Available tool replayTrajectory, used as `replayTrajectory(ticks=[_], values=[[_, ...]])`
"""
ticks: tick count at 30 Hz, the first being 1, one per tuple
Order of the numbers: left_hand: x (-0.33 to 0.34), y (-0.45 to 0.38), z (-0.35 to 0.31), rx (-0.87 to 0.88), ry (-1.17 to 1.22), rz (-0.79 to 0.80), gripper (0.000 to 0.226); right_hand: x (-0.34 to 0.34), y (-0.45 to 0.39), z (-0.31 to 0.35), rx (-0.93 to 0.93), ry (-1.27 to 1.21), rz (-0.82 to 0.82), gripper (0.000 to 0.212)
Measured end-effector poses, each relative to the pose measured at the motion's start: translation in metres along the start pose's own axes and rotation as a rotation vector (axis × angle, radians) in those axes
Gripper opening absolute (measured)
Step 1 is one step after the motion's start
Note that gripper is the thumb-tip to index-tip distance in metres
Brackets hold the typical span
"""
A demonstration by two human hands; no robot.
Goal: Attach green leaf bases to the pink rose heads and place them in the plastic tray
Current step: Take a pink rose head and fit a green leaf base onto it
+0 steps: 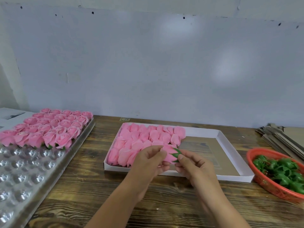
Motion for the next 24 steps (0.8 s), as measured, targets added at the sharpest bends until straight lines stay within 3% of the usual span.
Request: replayTrajectory(ticks=[8,14,19,24], values=[[-0.0029,-0.0003,0.0006,0.016,0.002,-0.031,0.011,0.0004,0.0002,-0.0005,0.013,0.019,0.089,0.022],[-0.0016,0.0001,-0.0021,0.080,-0.014,-0.005,0.019,-0.0036,-0.0026,-0.0026,0.025,0.002,0.108,0.036],[-0.0049,-0.0032,0.0007,0.079,-0.015,-0.024,0.012,-0.0076,-0.0051,-0.0017,0.049,0.006,0.144,0.034],[-0.0054,-0.0004,-0.0057,0.186,-0.254,-0.070,0.034,-0.0050,-0.0023,0.0013,0.068,0.098,0.242,0.035]])
Point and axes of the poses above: each hand's wrist, its own y-axis away from the middle knuckle, its own x-axis out of the palm, z = x × y, the point moved 2 cm from there along -y, towards the middle knuckle, and after that the axes turned 7 degrees about -y, right-handed, at the moved point
